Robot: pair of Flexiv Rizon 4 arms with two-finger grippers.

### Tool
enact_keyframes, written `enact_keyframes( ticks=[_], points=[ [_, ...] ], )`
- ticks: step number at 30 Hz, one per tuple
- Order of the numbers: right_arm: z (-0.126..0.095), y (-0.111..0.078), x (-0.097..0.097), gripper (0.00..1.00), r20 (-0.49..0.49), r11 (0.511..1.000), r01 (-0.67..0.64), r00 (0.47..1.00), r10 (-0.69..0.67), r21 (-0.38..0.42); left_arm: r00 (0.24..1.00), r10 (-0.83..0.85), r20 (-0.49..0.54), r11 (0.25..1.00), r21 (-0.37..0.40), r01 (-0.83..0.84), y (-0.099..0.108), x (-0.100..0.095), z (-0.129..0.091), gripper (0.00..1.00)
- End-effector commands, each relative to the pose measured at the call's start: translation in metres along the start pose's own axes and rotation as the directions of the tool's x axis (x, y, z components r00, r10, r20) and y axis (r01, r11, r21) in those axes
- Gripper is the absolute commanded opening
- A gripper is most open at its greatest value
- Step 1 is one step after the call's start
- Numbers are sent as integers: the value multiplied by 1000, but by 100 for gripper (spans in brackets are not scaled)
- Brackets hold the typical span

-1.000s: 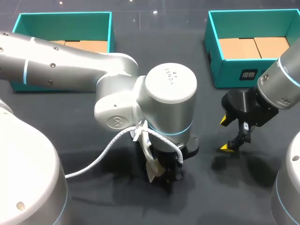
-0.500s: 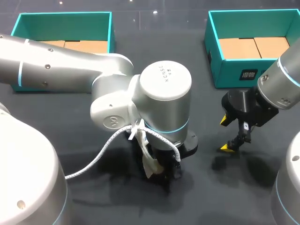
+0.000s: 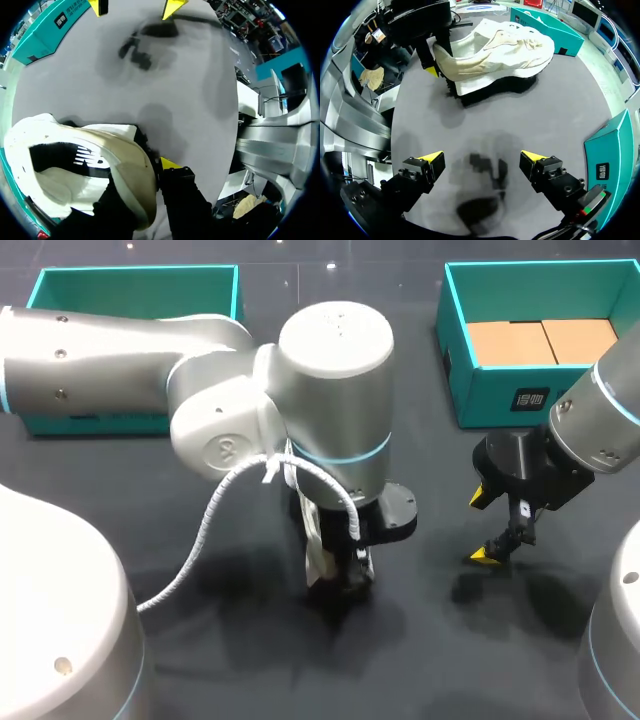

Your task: Take the shoe out of the shoebox, open the shoe tongue, remove and reinsert the insole, then place the shoe into the shoebox

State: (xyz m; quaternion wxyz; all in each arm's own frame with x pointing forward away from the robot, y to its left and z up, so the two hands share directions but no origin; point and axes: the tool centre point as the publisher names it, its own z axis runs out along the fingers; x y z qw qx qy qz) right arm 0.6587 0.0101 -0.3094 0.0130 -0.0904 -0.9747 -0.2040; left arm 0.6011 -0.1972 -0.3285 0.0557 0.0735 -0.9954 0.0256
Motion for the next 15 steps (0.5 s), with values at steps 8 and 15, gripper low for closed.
enact_keyframes(
  ticks=[8,15],
  points=[
    [1,-1,2,100,4,1000,0,1000,0,0,997,74,-26,997,0,-74,23,-37,-85,0],
    [1,-1,2,100,4,1000,0,1000,0,0,993,117,-22,993,-16,-117,28,-66,-123,0]
  ],
)
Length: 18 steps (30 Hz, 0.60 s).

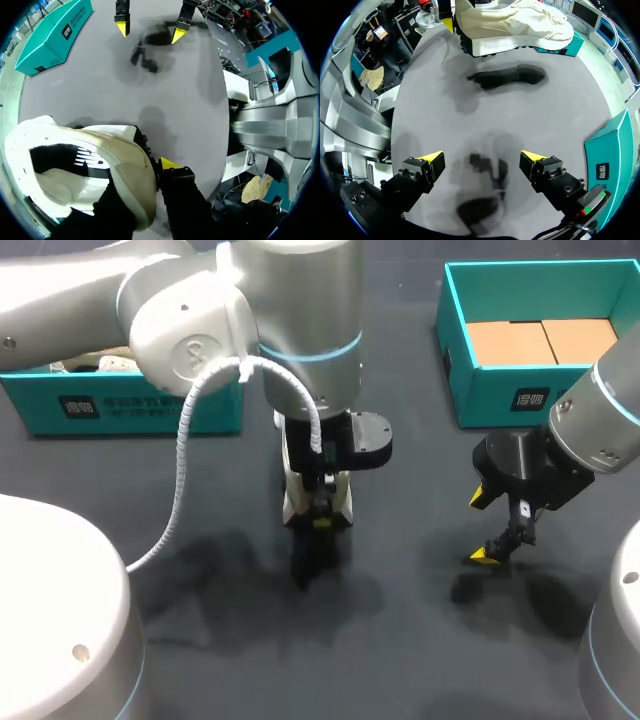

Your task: Take the shoe out of the shoebox, open the shoe tongue, remove and reinsert the insole, then place the shoe into the shoebox

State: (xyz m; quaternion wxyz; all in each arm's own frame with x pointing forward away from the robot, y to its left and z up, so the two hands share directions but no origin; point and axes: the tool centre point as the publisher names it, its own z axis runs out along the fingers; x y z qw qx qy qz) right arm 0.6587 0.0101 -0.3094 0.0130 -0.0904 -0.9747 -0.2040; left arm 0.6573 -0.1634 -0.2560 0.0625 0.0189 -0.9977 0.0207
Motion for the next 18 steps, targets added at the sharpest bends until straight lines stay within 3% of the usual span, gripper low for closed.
enact_keyframes(
  ticks=[1,11,18],
  points=[
    [1,-1,2,100,4,1000,0,1000,0,0,1000,13,-3,1000,-2,-13,11,-17,-49,0],
    [1,-1,2,100,4,1000,0,1000,0,0,999,43,9,999,-16,-43,34,-65,-98,0],
    [1,-1,2,100,4,1000,0,1000,0,0,999,16,-34,1000,17,-16,63,-104,-120,0]
  ],
)
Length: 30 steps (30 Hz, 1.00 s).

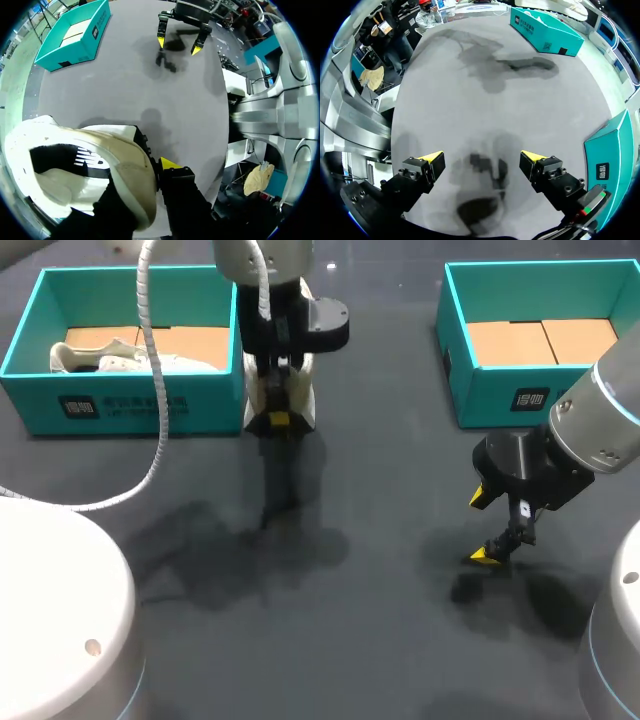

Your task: Take the shoe out of the shoebox, open the shoe tongue, remove and reinsert the insole, then place the shoe into the shoebox

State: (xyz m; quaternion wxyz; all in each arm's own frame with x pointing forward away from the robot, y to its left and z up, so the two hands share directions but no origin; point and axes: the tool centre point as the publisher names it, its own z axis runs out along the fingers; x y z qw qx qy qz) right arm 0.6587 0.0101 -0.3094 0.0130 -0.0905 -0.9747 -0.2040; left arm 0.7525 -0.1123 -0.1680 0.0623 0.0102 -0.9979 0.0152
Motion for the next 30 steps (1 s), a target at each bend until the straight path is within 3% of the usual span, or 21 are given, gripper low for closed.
enact_keyframes(
  ticks=[1,3,20,30],
  points=[
    [1,-1,2,100,4,1000,0,1000,0,0,999,-6,-32,1000,21,6,25,-24,-21,0],
    [1,-1,2,100,4,1000,0,1000,0,0,999,-7,-36,1000,8,7,34,-34,-29,0],
    [1,-1,2,100,4,1000,0,1000,0,0,999,-7,-36,1000,8,7,34,-34,-29,0],
    [1,-1,2,100,4,1000,0,1000,0,0,995,-99,-9,995,24,99,93,-79,-57,0]
  ],
)
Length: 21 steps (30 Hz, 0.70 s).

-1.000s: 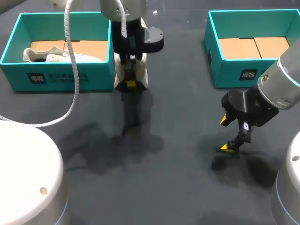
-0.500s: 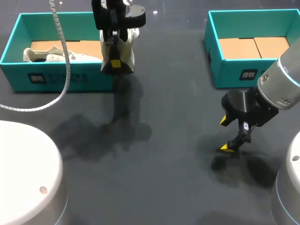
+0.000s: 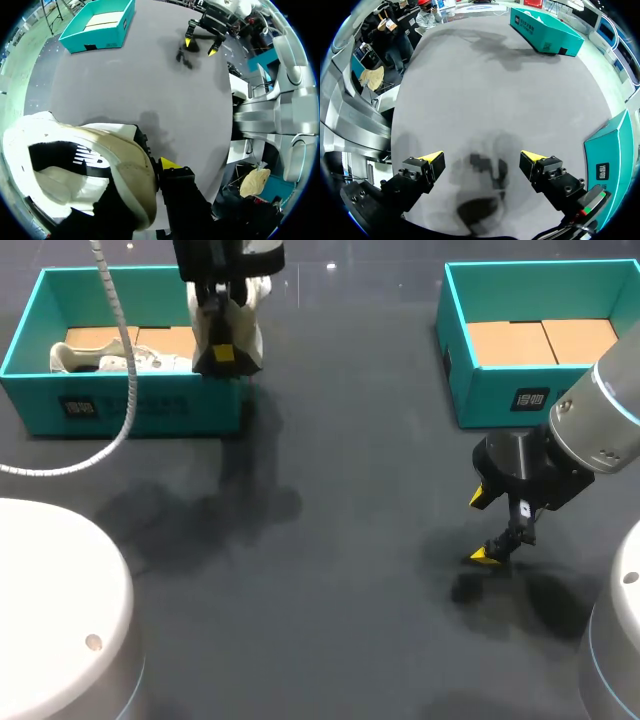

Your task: Take the shoe out of the shoebox, open the shoe tongue, remove and reinsert the insole, then place the shoe into the shoebox

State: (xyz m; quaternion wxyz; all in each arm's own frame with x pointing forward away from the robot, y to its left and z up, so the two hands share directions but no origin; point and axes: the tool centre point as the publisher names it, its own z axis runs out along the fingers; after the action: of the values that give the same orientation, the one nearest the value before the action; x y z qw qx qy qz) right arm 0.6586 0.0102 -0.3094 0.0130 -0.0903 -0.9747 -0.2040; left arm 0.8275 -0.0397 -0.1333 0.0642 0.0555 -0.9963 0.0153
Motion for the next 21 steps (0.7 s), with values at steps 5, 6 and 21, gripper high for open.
enact_keyframes(
  ticks=[5,6,21],
  points=[
    [1,-1,2,100,4,1000,0,1000,0,0,1000,-24,-1,1000,18,24,48,-31,-25,0],
    [1,-1,2,100,4,1000,0,1000,0,0,1000,-22,-5,1000,18,22,54,-37,-27,0],
    [1,-1,2,100,4,1000,0,1000,0,0,1000,-23,-8,1000,-5,23,143,-125,-52,0]
  ],
)
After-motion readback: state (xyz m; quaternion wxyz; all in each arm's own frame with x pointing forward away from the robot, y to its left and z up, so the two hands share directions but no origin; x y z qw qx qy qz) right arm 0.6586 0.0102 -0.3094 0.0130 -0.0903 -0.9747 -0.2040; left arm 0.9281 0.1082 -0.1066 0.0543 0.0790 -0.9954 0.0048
